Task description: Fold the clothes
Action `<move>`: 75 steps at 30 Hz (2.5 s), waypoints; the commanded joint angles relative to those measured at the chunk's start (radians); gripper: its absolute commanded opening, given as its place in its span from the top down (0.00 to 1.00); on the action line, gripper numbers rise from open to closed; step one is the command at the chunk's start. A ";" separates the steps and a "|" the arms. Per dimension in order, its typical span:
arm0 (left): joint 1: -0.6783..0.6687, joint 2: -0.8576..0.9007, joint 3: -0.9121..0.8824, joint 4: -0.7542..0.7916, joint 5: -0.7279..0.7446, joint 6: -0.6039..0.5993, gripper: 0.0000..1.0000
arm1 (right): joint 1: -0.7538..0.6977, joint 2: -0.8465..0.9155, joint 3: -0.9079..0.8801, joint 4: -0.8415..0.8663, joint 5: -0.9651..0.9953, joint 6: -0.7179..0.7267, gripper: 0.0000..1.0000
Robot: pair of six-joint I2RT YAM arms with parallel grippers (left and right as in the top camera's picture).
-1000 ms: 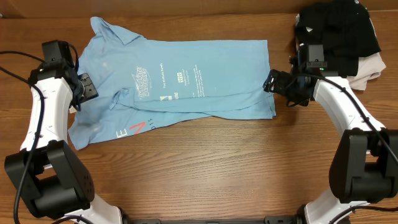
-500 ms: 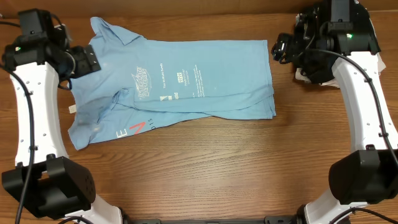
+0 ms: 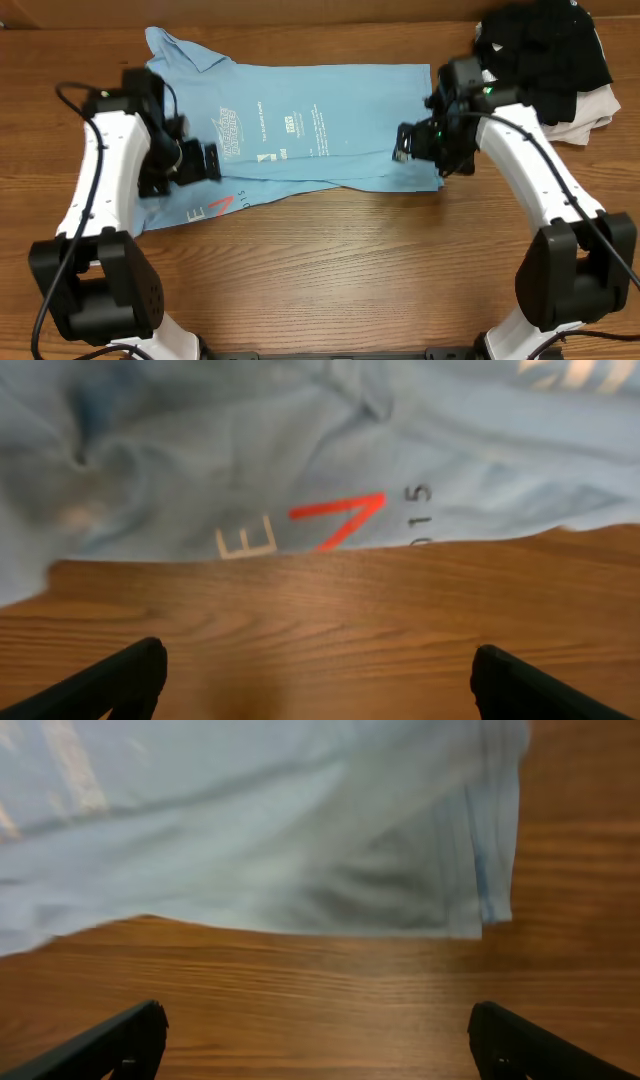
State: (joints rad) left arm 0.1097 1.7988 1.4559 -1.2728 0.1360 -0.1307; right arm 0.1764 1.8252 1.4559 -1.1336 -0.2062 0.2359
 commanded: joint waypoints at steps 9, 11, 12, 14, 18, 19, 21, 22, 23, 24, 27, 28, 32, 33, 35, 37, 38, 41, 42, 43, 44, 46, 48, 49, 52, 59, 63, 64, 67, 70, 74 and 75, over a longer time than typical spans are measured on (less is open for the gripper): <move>-0.008 0.010 -0.253 0.343 -0.051 -0.057 0.07 | 0.039 0.015 -0.242 0.375 -0.005 0.023 0.35; -0.008 0.010 -0.265 0.386 -0.082 -0.057 0.08 | 0.042 0.018 -0.275 0.431 -0.004 0.024 0.55; -0.008 0.010 -0.270 0.405 -0.095 -0.057 0.09 | 0.043 0.018 -0.290 0.454 -0.004 0.026 0.64; -0.008 0.010 -0.285 0.441 -0.117 -0.056 0.09 | 0.043 0.018 -0.313 0.488 0.003 0.028 0.77; -0.008 0.010 -0.318 0.479 -0.140 -0.056 0.10 | 0.043 0.018 -0.340 0.501 0.054 0.053 0.93; -0.008 0.010 -0.326 0.484 -0.141 -0.056 0.10 | 0.043 0.018 -0.345 0.500 0.066 0.053 0.94; -0.008 0.010 -0.344 0.497 -0.146 -0.056 0.10 | 0.043 0.018 -0.360 0.503 0.085 0.053 0.96; -0.008 0.010 -0.355 0.507 -0.149 -0.056 0.10 | 0.043 0.018 -0.369 0.509 0.095 0.053 0.96; -0.008 0.010 -0.369 0.521 -0.155 -0.056 0.09 | 0.043 0.018 -0.379 0.518 0.106 0.053 0.96; -0.007 0.010 -0.385 0.536 -0.167 -0.057 0.09 | 0.043 0.018 -0.393 0.533 0.118 0.053 0.96; -0.006 0.010 -0.425 0.578 -0.202 -0.057 0.09 | 0.042 0.018 -0.428 0.593 0.132 0.053 0.96; -0.006 0.010 -0.432 0.589 -0.203 -0.057 0.09 | 0.042 0.018 -0.437 0.614 0.135 0.053 0.96; -0.006 0.010 -0.440 0.595 -0.196 -0.084 0.08 | 0.042 0.018 -0.451 0.651 0.135 0.054 0.96; -0.006 0.010 -0.440 0.586 -0.195 -0.090 0.08 | 0.042 0.018 -0.451 0.639 0.135 0.059 0.96; -0.006 0.010 -0.440 0.556 -0.196 -0.109 0.08 | 0.042 0.018 -0.451 0.592 0.134 0.083 0.96; -0.006 0.010 -0.440 0.517 -0.196 -0.114 0.08 | 0.042 0.018 -0.451 0.532 0.126 0.102 0.96; -0.006 0.010 -0.440 0.500 -0.196 -0.114 0.06 | 0.042 0.018 -0.451 0.494 0.117 0.110 0.96; -0.005 0.010 -0.440 0.456 -0.204 -0.114 0.03 | 0.042 0.018 -0.453 0.397 0.090 0.133 0.96; -0.005 0.010 -0.440 0.438 -0.212 -0.118 0.02 | 0.042 0.018 -0.453 0.367 0.084 0.148 0.96; -0.005 0.010 -0.440 0.422 -0.222 -0.129 0.01 | 0.042 0.018 -0.453 0.332 0.078 0.168 0.96; -0.005 0.010 -0.440 0.405 -0.233 -0.139 0.00 | 0.042 0.018 -0.453 0.303 0.072 0.188 0.96; -0.005 0.010 -0.440 0.369 -0.254 -0.148 0.00 | 0.042 0.018 -0.453 0.241 0.065 0.242 0.96; -0.004 0.010 -0.440 0.343 -0.272 -0.154 0.00 | 0.039 0.018 -0.453 0.192 0.031 0.272 0.96; -0.003 0.010 -0.440 0.331 -0.283 -0.163 0.00 | 0.037 0.018 -0.453 0.171 0.007 0.279 0.96; 0.007 0.010 -0.440 0.297 -0.297 -0.166 0.00 | 0.029 0.018 -0.453 0.112 -0.036 0.320 0.96; 0.049 0.005 -0.439 0.259 -0.304 -0.173 0.00 | 0.025 -0.025 -0.451 0.102 -0.027 0.337 0.96; 0.044 -0.040 -0.383 0.223 -0.279 -0.161 0.00 | 0.025 -0.121 -0.400 0.092 -0.027 0.309 0.96; 0.041 -0.063 -0.358 0.200 -0.277 -0.161 0.00 | 0.025 -0.153 -0.374 0.072 -0.024 0.285 0.96; 0.028 -0.137 -0.279 0.142 -0.278 -0.152 0.00 | 0.025 -0.228 -0.275 0.002 -0.020 0.204 0.85; 0.019 -0.208 -0.176 0.083 -0.249 -0.125 0.00 | 0.026 -0.256 -0.121 -0.094 -0.020 0.103 0.58; 0.018 -0.227 -0.003 0.047 0.047 0.061 0.00 | 0.025 -0.248 0.102 -0.179 -0.016 -0.024 0.23; 0.018 -0.216 0.037 0.041 0.079 0.073 0.00 | 0.025 -0.245 0.137 -0.176 -0.009 -0.037 0.20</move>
State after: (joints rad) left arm 0.1371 1.5814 1.3861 -1.2167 0.0036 -0.1963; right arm 0.2043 1.5955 1.4769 -1.3052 -0.2272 0.3199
